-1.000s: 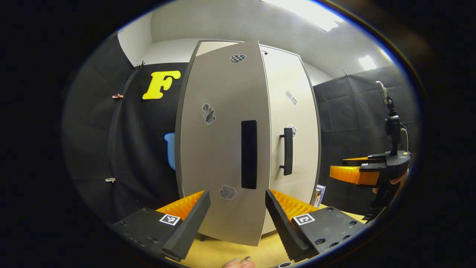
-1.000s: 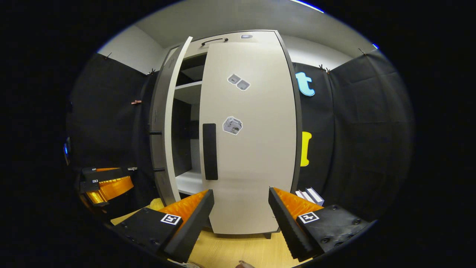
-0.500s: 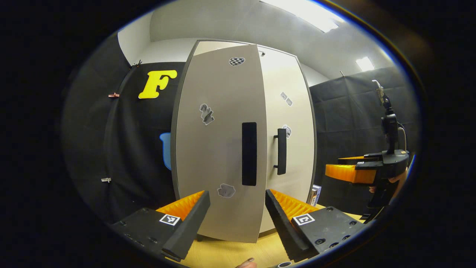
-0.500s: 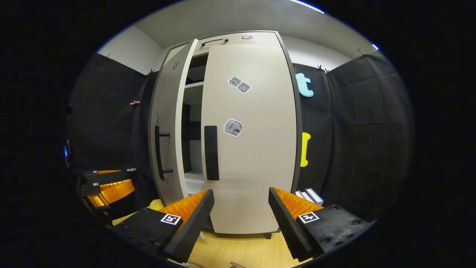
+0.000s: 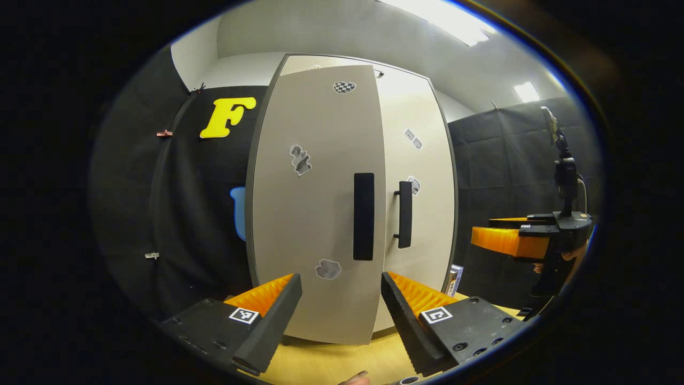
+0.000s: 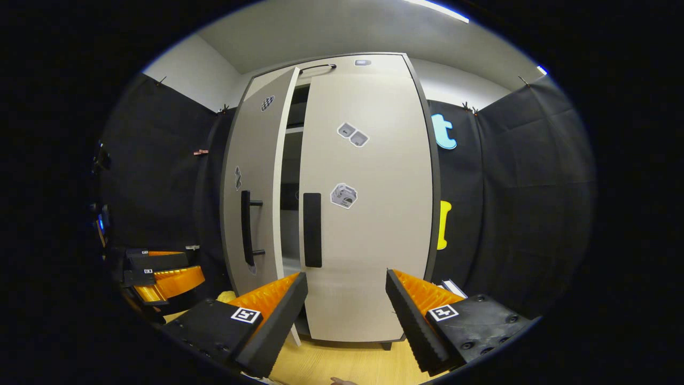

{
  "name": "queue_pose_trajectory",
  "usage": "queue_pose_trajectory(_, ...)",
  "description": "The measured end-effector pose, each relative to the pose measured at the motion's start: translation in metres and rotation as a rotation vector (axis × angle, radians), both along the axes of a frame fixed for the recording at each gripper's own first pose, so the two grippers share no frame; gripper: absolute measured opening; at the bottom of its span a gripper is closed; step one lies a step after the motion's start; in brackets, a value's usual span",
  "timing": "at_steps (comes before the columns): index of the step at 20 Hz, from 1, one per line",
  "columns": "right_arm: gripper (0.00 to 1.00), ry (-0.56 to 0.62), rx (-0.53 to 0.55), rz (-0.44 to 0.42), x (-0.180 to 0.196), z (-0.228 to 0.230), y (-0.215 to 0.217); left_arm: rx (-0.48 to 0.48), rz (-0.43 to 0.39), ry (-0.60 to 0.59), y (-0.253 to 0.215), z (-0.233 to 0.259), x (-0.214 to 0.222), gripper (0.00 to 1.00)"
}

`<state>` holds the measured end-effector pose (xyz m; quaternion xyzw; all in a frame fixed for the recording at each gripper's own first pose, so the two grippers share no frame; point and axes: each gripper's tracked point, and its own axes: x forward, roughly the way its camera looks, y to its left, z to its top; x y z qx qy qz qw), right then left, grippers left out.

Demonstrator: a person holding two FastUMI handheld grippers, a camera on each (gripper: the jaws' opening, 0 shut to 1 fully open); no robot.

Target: Grasp the bottle in the cabinet with the left hand and place it on the coaster, then close the right door with the right hand and the left door with the left hand.

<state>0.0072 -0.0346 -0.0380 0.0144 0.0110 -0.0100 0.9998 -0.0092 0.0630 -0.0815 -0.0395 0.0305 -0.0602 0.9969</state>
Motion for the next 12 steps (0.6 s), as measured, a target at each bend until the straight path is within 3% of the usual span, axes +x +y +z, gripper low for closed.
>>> queue_pose_trajectory(12, 0.98, 0.01, -0.022, 0.0, 0.0, -0.0003, 0.0014, 0.01, 0.01, 0.004, 0.0009, -0.0006, 0.0008, 0.94)
